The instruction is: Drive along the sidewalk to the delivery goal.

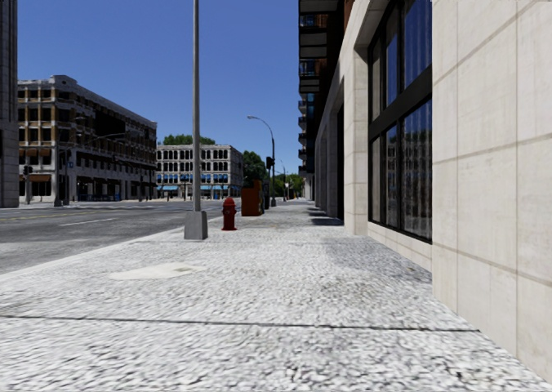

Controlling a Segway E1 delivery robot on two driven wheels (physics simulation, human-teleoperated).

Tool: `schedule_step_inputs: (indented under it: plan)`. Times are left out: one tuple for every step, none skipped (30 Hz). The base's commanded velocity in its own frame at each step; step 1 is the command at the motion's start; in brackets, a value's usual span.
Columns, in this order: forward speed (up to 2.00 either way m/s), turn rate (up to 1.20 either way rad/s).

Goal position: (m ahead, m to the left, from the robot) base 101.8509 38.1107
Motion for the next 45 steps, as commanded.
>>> schedule_step_inputs:
  plan:
    - [1.91, 0.0]
    - [1.91, 0.0]
    - [1.91, 0.0]
    - [1.91, 0.0]
    - [1.91, 0.0]
    - [1.91, 0.0]
    - [1.91, 0.0]
    - [1.91, 0.0]
    - [1.91, 0.0]
    - [1.91, 0.0]
    - [1.91, 0.0]
    - [1.91, 0.0]
    - [1.91, 0.0]
    - [1.91, 0.0]
    - [1.91, 0.0]
    - [1.91, 0.0]
    - [1.91, 0.0]
    - [1.91, 0.0]
    - [1.91, 0.0]
    - [1.91, 0.0]
    - [1.91, 0.0]
    - [1.91, 0.0]
    - [1.91, 0.0]
    - [1.91, 0.0]
    - [1.91, 0.0]
    - [1.91, 0.0]
    - [1.91, 0.0]
    - [1.91, 0.0]
    - [1.91, 0.0]
    - [1.91, 0.0]
    - [1.9, 0.0]
    - [1.9, 0.0]
    - [1.88, 0.0]
    - [1.88, 0.0]
    - [1.87, 0.0]
    - [1.87, 0.0]
    - [1.85, 0.0]
    - [1.85, 0.0]
    - [1.85, 0.0]
    - [1.84, 0.0]
    - [1.83, 0.0]
    - [1.83, 0.0]
    - [1.83, 0.0]
    - [1.85, 0.0]
    - [1.86, 0.0]
